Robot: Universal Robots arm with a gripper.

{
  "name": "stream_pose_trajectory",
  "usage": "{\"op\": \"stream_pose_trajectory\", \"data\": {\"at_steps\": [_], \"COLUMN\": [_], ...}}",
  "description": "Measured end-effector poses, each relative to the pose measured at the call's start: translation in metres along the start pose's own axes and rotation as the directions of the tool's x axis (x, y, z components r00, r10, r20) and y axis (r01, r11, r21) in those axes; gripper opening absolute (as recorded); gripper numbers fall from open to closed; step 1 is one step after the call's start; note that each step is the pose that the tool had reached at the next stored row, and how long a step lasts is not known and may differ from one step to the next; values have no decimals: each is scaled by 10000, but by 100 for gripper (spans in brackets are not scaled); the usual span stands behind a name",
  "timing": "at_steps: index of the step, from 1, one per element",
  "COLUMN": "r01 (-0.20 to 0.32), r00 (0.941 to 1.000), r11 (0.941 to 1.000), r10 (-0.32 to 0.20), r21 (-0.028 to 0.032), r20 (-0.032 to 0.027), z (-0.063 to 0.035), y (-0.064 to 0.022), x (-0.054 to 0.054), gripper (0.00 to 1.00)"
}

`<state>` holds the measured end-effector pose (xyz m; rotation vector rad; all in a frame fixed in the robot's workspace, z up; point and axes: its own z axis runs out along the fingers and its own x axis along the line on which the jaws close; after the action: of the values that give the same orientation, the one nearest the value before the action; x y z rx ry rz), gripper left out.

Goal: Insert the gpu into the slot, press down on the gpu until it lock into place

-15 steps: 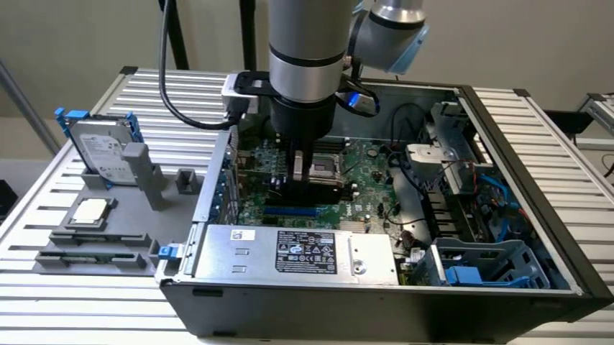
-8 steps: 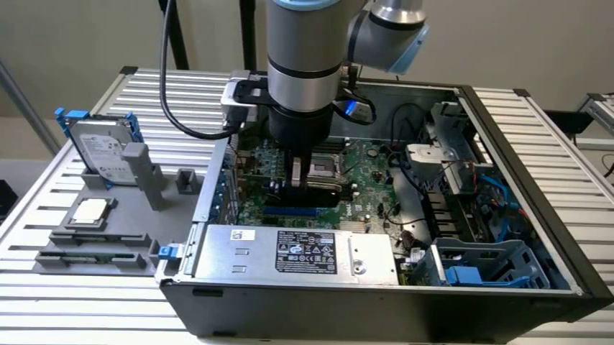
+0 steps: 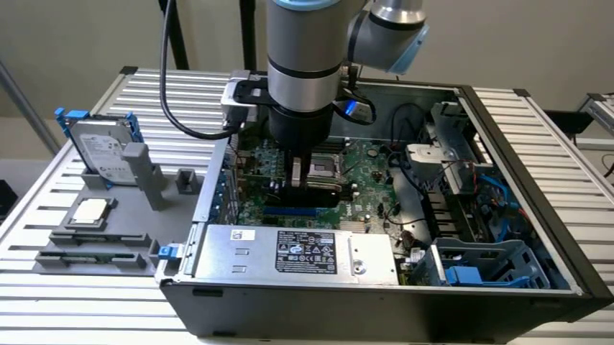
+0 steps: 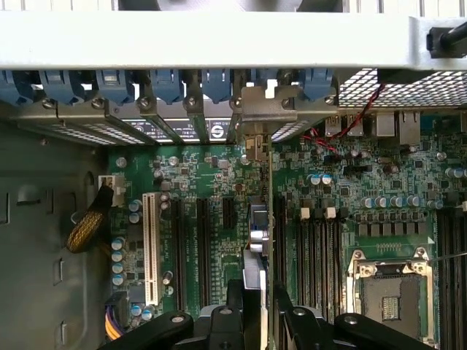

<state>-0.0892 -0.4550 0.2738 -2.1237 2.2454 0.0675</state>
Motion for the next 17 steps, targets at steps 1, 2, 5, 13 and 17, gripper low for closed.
{"op": "stream_pose_trajectory", "data": {"at_steps": [1,2,5,13,17], "r01": [0,0,1,-7,-5], "r00": [10000,10000,10000,10000,10000], "r11": [10000,10000,10000,10000,10000], "r10": [0,0,-1,7,5], "r21": [0,2,-11,-93,-93], "r20": [1,4,-1,-9,-9], "z": [2,7,23,65,67], "y": [0,0,1,2,2], "x": [0,0,2,5,5], "gripper": [26,26,26,26,26]}}
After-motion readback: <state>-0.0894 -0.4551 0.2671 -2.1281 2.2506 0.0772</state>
